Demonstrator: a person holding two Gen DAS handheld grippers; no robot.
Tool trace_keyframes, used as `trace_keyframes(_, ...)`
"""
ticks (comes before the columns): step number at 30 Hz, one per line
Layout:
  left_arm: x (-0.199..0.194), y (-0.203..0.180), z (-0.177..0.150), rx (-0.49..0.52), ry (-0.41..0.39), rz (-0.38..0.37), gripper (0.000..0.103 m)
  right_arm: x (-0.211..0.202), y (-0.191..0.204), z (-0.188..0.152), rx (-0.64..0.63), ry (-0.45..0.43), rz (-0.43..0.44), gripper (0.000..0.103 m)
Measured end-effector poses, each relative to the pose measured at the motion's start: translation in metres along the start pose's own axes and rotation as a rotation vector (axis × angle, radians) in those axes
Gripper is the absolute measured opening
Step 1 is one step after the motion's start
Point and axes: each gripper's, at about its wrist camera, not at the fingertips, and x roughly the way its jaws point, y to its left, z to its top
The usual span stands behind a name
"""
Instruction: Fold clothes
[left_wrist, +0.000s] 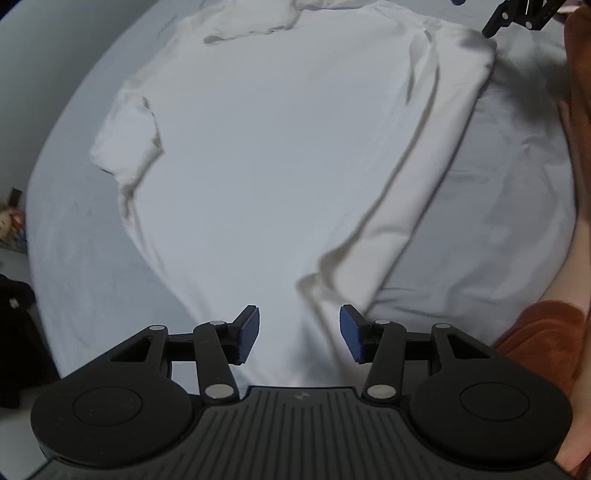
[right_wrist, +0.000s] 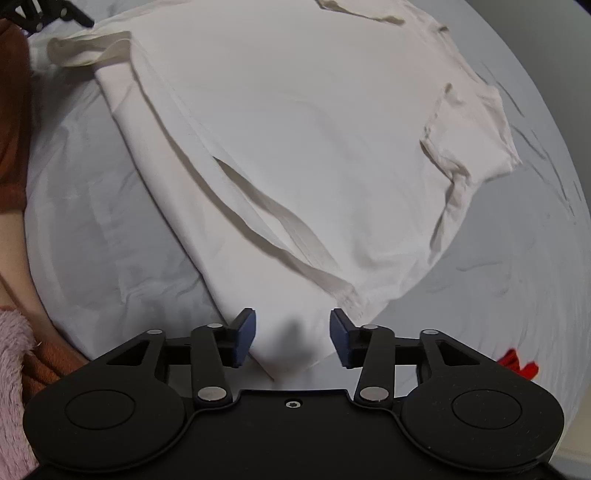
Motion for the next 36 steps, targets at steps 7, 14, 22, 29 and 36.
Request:
trace_keyframes(7,0.034,-0.008,0.016,-0.059,0.009,-0.005,0.047,0.014,0.009,0.005,-0.083,0.026,-0.013,0.044)
trace_keyframes(14,0.056,-0.003,0.017,-0.092,0.061,0.013,0.047,0.030,0.008,0.019,-0.101,0.041,0.007,0.044)
trace_keyframes(22,0.057,-0.006,0.021,-0.138,0.062,-0.079,0.047,0.041,-0.012,0.022,-0.095,0.051,0.029,0.044)
trace_keyframes(29,0.067,0.007,0.012,-0.169,0.146,-0.035,0.047,0.043,-0.025,0.018,-0.096,0.038,0.025,0.044)
trace_keyframes(36,0.062,0.005,0.005,-0.167,0.141,-0.114,0.045,0.048,-0.033,0.018,-0.161,0.037,0.044,0.044)
